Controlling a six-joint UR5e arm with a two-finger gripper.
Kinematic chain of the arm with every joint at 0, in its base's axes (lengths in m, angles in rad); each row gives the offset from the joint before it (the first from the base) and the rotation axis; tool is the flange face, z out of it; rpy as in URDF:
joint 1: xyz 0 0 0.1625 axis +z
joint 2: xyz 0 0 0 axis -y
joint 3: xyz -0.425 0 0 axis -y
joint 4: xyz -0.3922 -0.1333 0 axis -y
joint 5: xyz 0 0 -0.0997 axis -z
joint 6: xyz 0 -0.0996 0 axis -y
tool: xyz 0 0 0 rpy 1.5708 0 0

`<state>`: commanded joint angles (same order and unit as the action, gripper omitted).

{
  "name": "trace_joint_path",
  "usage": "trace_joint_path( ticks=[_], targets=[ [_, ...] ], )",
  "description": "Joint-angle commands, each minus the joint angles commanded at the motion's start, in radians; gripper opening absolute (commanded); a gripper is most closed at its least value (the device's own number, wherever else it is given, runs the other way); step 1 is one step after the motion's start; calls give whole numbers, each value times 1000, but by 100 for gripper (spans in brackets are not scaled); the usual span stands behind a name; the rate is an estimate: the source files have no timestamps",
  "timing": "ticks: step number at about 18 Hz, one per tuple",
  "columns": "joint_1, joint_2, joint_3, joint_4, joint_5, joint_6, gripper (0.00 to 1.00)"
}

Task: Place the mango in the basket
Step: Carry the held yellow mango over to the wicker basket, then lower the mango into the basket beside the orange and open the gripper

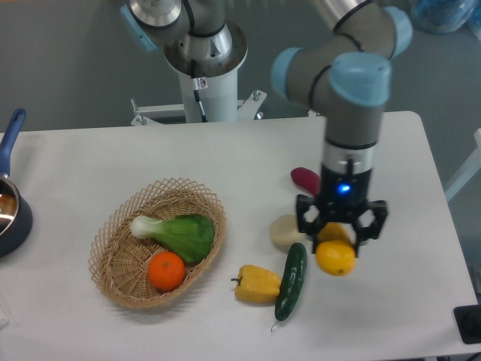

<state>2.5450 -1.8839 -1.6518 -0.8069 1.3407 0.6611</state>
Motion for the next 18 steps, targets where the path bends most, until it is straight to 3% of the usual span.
trace_joint_path(
  ticks=[6, 11, 18],
  targets=[
    [-123, 58, -114, -5, 2, -37, 57],
    [-218, 72, -134, -6, 0, -120, 57],
    [-359, 39, -123, -3, 0, -376, 57]
  ],
)
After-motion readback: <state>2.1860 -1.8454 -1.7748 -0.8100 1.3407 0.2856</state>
